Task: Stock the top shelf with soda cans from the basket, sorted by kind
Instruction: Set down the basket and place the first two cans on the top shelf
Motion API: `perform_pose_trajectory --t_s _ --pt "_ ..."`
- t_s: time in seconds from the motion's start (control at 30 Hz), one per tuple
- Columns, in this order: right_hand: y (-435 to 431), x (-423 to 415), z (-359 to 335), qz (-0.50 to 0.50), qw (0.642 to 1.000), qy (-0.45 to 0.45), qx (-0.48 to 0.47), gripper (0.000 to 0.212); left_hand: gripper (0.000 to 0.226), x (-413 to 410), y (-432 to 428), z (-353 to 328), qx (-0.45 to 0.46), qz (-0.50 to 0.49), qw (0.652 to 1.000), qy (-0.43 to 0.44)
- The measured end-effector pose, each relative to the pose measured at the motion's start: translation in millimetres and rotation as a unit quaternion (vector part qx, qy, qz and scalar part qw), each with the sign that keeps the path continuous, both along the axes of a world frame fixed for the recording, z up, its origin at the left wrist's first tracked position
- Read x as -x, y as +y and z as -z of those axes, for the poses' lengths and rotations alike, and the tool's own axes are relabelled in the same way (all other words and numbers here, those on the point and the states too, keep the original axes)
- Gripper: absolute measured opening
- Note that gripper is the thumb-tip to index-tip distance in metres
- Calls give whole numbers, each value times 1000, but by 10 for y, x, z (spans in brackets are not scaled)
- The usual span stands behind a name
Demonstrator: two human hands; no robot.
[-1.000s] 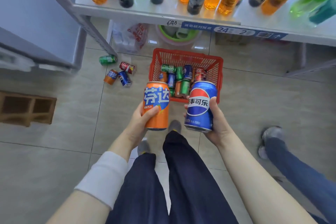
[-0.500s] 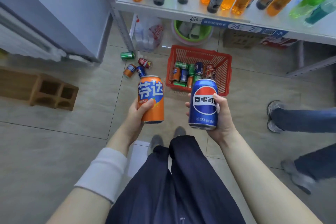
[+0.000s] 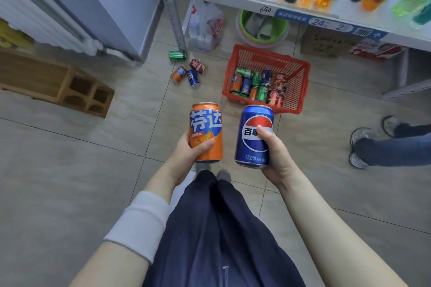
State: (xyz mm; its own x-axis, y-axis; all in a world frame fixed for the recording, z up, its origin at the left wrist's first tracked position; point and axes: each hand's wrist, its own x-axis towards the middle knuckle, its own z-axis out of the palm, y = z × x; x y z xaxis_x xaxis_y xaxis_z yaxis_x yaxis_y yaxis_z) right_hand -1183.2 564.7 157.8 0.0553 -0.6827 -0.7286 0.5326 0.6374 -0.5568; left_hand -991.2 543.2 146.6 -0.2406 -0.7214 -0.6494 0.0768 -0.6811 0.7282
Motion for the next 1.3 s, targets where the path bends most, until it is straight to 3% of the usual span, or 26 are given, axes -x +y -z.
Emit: perform_pose_trajectory --t_s 0.1,0.3,0.4,0.53,0.6,0.67,0.77,0.83,1.13,1.3 --pt "56 12 -30 8 1000 5 0 100 75 13 23 -92 7 7 1000 -6" --pt "-304 -45 -324 32 997 41 61 98 61 34 -365 -467 58 4 998 -26" --pt "-673 -157 -565 47 995 35 85 74 67 -54 -722 -704 107 2 994 -24" --pt "-1237 -349 -920 57 991 49 114 55 55 -249 -1302 -1019 158 1 987 -15" --pt "-1513 -458 -1055 62 987 55 136 68 38 -359 -1604 -1151 175 3 985 -8" --pt "-1770 -544 -1154 59 983 61 161 83 42 -455 -1867 -1250 192 10 981 5" --pt "-2093 -588 -1253 60 975 71 201 43 42 -533 -2226 -1375 208 26 978 16" --pt "-2278 -593 -1323 64 970 89 219 32 40 -534 -2456 -1445 217 40 975 21" --pt "-3081 -211 -1800 103 943 170 265 68 41 -97 -3380 -1712 274 61 959 36" --pt "-3552 180 -2061 116 932 177 295 65 55 334 -3931 -1976 314 55 946 58"
